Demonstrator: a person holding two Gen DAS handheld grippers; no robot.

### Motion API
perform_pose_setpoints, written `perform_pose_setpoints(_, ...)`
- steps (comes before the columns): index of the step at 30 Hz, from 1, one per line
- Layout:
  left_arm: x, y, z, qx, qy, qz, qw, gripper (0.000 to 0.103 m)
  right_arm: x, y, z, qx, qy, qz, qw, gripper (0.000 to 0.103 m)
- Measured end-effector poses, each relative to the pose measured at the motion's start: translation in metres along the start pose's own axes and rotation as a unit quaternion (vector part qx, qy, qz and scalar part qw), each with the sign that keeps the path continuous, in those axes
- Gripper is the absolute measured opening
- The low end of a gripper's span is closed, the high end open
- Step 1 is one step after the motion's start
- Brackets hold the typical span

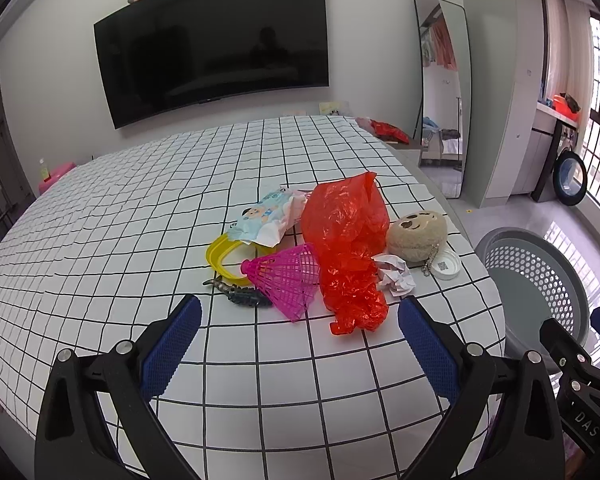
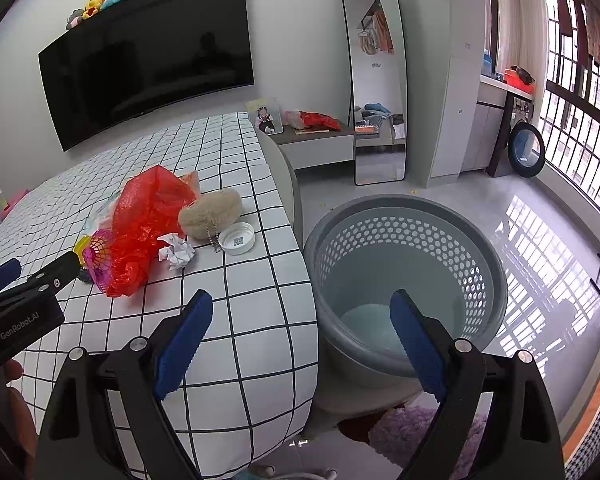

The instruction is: Collect trash

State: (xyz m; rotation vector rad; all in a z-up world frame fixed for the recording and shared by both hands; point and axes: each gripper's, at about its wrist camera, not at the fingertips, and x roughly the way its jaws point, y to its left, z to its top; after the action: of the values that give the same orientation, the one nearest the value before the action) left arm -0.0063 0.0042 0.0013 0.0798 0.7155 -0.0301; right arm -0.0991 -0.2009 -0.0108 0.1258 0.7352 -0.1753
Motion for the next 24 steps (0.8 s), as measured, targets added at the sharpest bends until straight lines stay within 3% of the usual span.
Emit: perform_pose_setpoints(24, -0.0027, -0.0012, -0.0008, 0.000, -0.003, -0.001, 1.0000, 0.097, -0.0022, 0.0000, -0.0001, 0.001, -0.006, 0.000, 1.000, 0.086)
